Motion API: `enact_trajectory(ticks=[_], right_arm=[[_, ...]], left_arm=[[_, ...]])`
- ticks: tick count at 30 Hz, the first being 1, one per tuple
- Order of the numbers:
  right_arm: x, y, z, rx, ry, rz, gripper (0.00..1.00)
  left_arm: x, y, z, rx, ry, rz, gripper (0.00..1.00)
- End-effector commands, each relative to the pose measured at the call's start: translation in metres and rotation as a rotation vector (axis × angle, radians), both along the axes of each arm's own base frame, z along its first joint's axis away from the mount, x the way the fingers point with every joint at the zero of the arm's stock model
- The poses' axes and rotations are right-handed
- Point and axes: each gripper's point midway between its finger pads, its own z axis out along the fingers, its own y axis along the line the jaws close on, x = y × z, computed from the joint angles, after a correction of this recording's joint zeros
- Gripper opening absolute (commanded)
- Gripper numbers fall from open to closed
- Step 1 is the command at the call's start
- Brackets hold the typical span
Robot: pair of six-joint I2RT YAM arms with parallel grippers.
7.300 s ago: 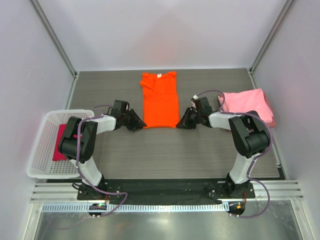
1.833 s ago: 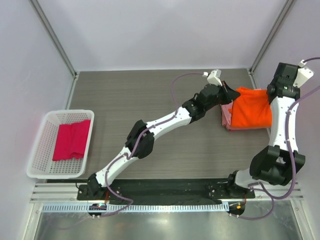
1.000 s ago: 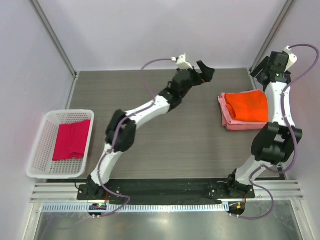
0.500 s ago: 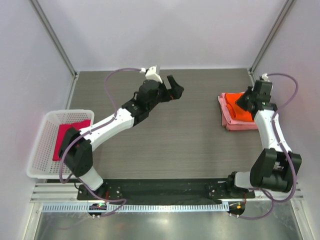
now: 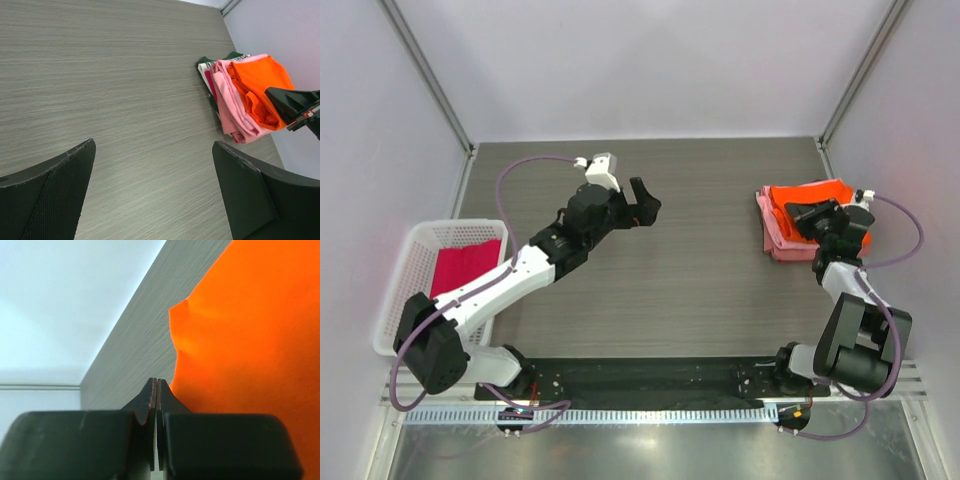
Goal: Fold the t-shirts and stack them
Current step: Neatly place the folded tshirt to the corner
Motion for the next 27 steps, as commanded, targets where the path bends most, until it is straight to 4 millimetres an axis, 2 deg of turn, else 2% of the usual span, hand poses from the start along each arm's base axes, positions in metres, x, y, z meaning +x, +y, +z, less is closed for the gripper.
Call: enact_trajectory(ticks=[1, 5, 11, 14, 18, 22, 23, 24, 25, 26, 27], right_arm=[[0.009, 0.003, 0.035, 0.042, -0.188, 0.011, 0.01], [-0.007, -0.002, -0.001, 0.027, -0.128, -0.056, 0.01], [-0.018, -0.012, -0.026, 0.009, -0.122, -0.113, 0.01], [-0.018, -0.015, -0.035, 0.011, -0.111, -0.11, 0.01], [-0.015, -0.005, -0.017, 0.016, -0.178, -0.04, 0.01], [-0.014, 0.001, 0.025, -0.088, -0.219, -0.005, 0.01], [-0.014, 0.005, 0.03, -0.107, -0.215, 0.008, 0.01], [-0.017, 0.01, 0.023, -0.102, -0.158, 0.019, 0.01], [-0.017, 0.013, 0.029, -0.142, -0.16, 0.028, 0.01], [-0.017, 0.031, 0.047, -0.164, -0.193, 0.075, 0.01], [-0.018, 0.042, 0.052, -0.184, -0.19, 0.097, 0.01]], left_arm=[[-0.002, 0.009, -0.003, 0.041, -0.015, 0.011, 1.0], [-0.007, 0.014, -0.017, 0.063, 0.002, 0.016, 1.0], [-0.012, 0.022, -0.031, 0.094, 0.013, 0.02, 0.99], [-0.017, 0.03, -0.041, 0.128, 0.029, 0.029, 1.0], [-0.02, 0.042, -0.039, 0.161, 0.025, 0.052, 1.0], [-0.024, 0.053, -0.04, 0.182, 0.042, 0.072, 1.0], [-0.024, 0.057, -0.041, 0.188, 0.043, 0.082, 1.0], [-0.025, 0.059, -0.042, 0.189, 0.049, 0.093, 0.99], [-0.026, 0.066, -0.046, 0.201, 0.055, 0.115, 1.0], [-0.028, 0.068, -0.048, 0.205, 0.059, 0.118, 1.0], [-0.029, 0.07, -0.051, 0.208, 0.062, 0.125, 1.0]])
